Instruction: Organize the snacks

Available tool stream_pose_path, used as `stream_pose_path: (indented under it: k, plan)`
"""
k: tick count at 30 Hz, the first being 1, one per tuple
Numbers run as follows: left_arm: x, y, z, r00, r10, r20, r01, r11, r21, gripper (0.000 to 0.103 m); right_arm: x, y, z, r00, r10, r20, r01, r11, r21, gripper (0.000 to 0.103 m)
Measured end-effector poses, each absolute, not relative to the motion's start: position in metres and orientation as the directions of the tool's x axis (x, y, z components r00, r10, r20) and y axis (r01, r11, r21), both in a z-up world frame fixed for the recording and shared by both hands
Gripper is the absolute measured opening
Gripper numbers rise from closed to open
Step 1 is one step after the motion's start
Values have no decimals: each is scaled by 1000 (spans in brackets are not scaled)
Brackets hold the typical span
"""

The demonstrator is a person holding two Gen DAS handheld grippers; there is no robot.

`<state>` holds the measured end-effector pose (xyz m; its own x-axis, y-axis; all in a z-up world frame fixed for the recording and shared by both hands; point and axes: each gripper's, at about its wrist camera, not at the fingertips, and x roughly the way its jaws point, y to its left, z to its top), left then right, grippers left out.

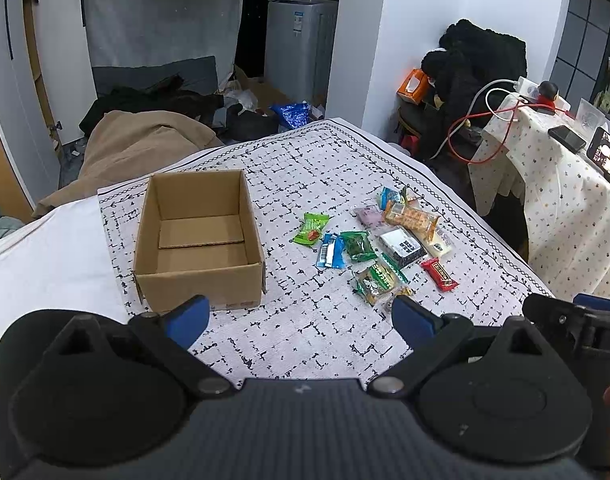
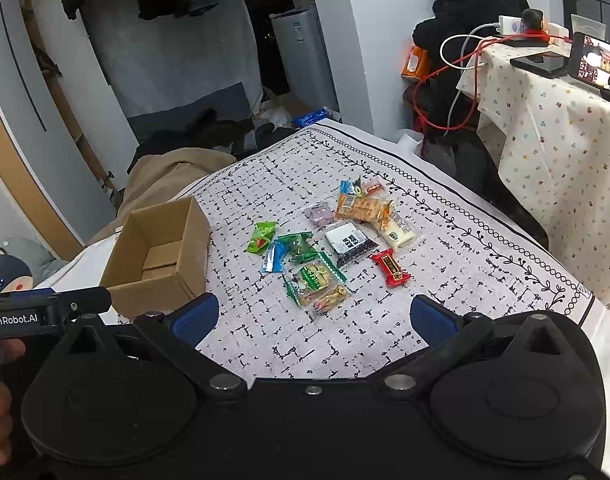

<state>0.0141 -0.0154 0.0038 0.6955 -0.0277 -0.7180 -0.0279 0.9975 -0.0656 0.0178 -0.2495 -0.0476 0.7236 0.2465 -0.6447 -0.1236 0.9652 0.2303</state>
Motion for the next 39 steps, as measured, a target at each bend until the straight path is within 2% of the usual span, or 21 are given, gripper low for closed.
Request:
stream_pose_path:
  k: [18,39]
  plan:
    - [18,-17,-2,687,-31,-726,-24,998,-66,97,27,-249,-53,704,250,-665,-134,966,221,103]
    - [85,-39,-23,633,-54,-772,-18,996,-85,97,84,-274,-74,687,247,-683,-96,963,251,103]
